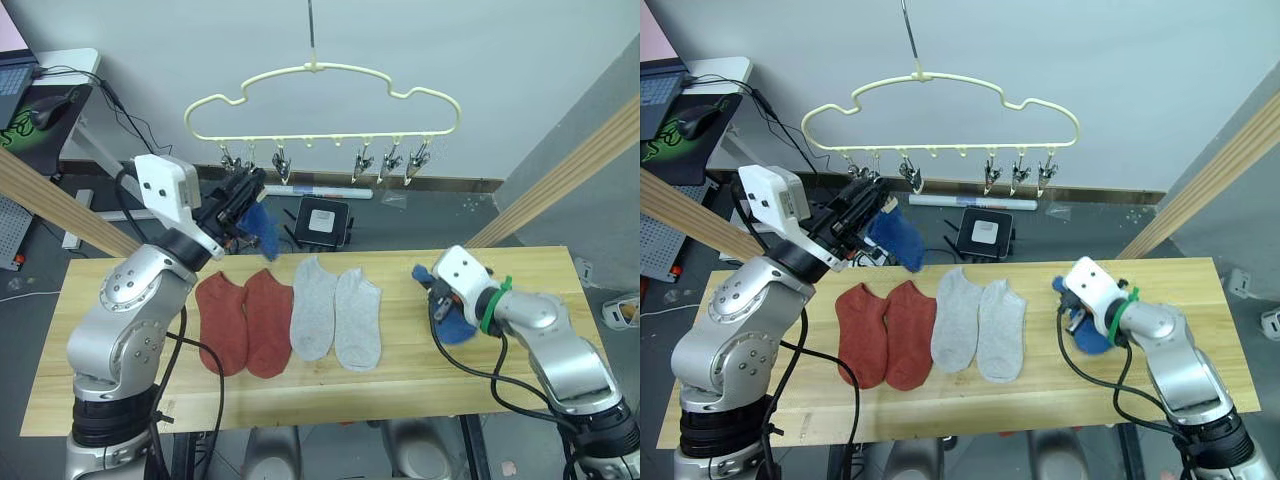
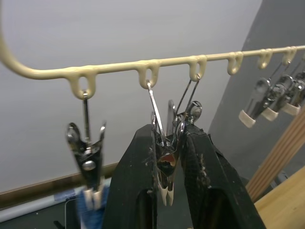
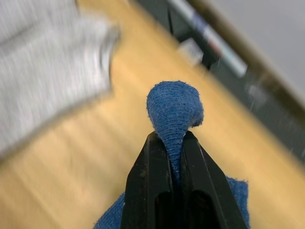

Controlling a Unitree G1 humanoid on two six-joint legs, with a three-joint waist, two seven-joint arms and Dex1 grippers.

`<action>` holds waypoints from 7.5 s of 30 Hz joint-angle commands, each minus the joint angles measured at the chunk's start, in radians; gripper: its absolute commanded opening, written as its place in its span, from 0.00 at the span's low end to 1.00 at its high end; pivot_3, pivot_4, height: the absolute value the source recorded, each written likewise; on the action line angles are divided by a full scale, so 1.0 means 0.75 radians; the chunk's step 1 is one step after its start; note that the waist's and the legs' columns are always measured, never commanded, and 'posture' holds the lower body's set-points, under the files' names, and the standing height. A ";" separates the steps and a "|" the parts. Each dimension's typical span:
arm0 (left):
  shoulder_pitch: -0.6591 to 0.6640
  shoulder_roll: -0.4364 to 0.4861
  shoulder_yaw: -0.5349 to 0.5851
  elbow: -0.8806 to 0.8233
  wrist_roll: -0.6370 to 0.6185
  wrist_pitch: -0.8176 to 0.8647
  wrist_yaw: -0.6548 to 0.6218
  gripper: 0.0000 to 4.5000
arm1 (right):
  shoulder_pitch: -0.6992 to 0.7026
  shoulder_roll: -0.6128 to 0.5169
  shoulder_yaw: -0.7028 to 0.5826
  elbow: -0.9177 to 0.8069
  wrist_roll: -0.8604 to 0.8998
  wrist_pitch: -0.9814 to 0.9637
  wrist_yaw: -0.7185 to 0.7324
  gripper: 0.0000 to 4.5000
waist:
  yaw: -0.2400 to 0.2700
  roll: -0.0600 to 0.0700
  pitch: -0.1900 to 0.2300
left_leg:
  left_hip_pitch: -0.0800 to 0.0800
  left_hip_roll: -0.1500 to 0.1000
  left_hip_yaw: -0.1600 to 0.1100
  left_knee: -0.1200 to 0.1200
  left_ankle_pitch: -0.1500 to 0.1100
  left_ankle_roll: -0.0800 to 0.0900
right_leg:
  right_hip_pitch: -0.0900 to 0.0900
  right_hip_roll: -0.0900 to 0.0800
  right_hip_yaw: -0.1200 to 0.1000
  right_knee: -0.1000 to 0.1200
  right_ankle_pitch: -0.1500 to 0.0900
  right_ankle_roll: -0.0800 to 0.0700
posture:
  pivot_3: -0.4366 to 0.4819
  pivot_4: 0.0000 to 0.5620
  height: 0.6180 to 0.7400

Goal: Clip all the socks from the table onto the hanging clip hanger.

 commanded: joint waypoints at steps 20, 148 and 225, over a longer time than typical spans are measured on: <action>0.058 -0.074 -0.054 -0.012 0.207 -0.161 -0.058 0.70 | 0.033 0.039 -0.048 -0.140 0.222 -0.127 0.020 0.58 | 0.010 0.000 0.000 | 0.001 0.000 -0.001 0.001 0.000 0.000 | 0.002 0.004 0.000 0.001 0.001 0.000 | 0.33 0.68 1.00; -0.169 -0.322 -0.134 0.357 0.593 -0.519 0.108 0.28 | -0.181 0.065 -0.151 -0.420 0.769 -0.144 -0.095 0.58 | -0.022 0.000 0.000 | 0.003 0.000 -0.002 0.017 0.000 0.001 | 0.005 0.005 -0.001 0.015 0.001 0.001 | 0.28 0.63 1.00; -0.332 -0.109 0.202 -0.023 -0.252 0.363 0.108 0.03 | -0.495 0.479 0.408 0.222 -0.095 -0.634 -0.260 0.00 | 0.009 0.007 0.012 | -0.003 0.003 -0.002 -0.002 0.004 -0.007 | -0.001 0.001 -0.001 -0.003 0.000 0.002 | 0.35 0.66 1.00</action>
